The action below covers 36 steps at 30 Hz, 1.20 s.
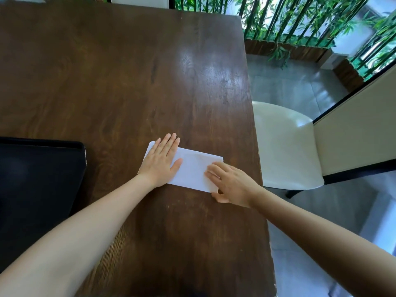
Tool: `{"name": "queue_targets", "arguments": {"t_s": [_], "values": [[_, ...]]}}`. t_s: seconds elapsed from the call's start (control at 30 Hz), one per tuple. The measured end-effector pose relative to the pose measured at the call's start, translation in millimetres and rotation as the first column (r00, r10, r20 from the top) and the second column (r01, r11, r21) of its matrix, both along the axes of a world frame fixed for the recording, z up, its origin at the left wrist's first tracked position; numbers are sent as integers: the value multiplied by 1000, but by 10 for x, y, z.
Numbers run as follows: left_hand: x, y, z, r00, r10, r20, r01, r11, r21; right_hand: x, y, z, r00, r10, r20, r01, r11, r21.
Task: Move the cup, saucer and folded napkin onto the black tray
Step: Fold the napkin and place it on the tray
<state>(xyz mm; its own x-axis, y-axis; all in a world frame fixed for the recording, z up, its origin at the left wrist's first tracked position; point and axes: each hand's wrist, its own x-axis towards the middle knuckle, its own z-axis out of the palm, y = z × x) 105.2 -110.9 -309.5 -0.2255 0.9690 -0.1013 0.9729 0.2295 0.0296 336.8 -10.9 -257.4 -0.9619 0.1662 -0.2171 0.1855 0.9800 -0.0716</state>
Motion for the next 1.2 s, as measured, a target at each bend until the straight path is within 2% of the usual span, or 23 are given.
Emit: {"name": "queue_targets", "arguments": {"t_s": [0.13, 0.23, 0.3, 0.4, 0.53, 0.63, 0.77, 0.87, 0.93, 1.07, 1.13, 1.2], "values": [[-90, 49, 34, 996, -86, 9, 86, 996, -20, -83, -170, 85, 999, 31, 43, -33, 998, 50], [-83, 58, 114, 993, -109, -32, 108, 994, -24, -103, -344, 61, 994, 30, 103, -46, 987, 154], [51, 15, 187, 989, -106, -105, 111, 993, 46, -126, -445, 48, 989, 20, 147, -56, 968, 247], [411, -159, 193, 998, -42, -38, 48, 986, 158, -170, -564, 57, 976, -13, 219, -64, 938, 341], [581, -338, 26, 995, 60, 77, -61, 998, 8, -127, -600, 33, 979, -25, 204, -64, 907, 416], [557, -332, 8, 996, 52, 73, -53, 999, 6, -89, -581, 23, 992, -7, 126, -50, 896, 442], [552, -324, 13, 992, 44, 116, -41, 999, -29, -67, -626, 15, 993, 31, 116, -85, 866, 492], [480, -314, 56, 984, 13, 177, 3, 996, -88, -89, -621, 122, 999, 23, 24, -31, 908, 418], [399, -351, 123, 951, -33, 307, 60, 995, -77, -127, -611, 230, 994, 5, -111, 30, 950, 311], [417, -604, 292, 827, -185, 530, 110, 979, 171, -220, -670, 374, 943, 0, -332, 58, 984, 166], [529, -730, 342, 811, -241, 533, 101, 955, 278, -280, -697, 407, 915, 8, -403, 38, 994, 107], [632, -805, 350, 808, -210, 551, -7, 931, 366, -321, -722, 428, 909, 4, -418, 7, 1000, 26]]}}
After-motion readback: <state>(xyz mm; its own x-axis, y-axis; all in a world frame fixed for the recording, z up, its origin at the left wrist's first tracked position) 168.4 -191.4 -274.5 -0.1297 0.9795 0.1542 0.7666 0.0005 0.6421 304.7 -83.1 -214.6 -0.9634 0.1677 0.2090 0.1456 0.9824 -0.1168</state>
